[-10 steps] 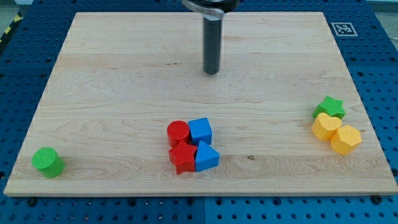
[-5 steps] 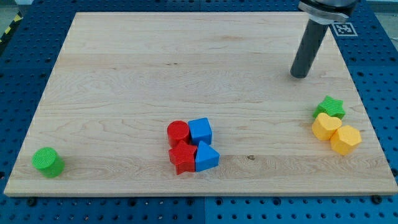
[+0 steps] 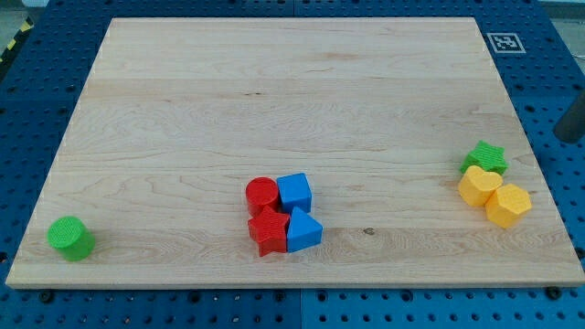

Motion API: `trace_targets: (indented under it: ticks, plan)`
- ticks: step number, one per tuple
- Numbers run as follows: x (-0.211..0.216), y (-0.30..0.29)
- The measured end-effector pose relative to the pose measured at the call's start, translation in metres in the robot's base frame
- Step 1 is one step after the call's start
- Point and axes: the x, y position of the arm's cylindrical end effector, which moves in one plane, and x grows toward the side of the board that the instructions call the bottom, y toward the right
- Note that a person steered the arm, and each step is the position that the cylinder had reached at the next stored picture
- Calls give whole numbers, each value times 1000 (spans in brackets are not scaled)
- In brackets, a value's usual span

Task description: Push the green star up a bit

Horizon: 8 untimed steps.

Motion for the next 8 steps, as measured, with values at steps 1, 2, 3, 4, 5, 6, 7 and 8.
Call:
trace_targets:
  ticks: [1,2,3,4,5,6,7,8]
  plan:
    - [21,-1]
    - [55,-7]
    - [76,-56]
    - [76,-88]
    - [73,-91]
    - [61,-97]
    - [50,-136]
    - [48,-163]
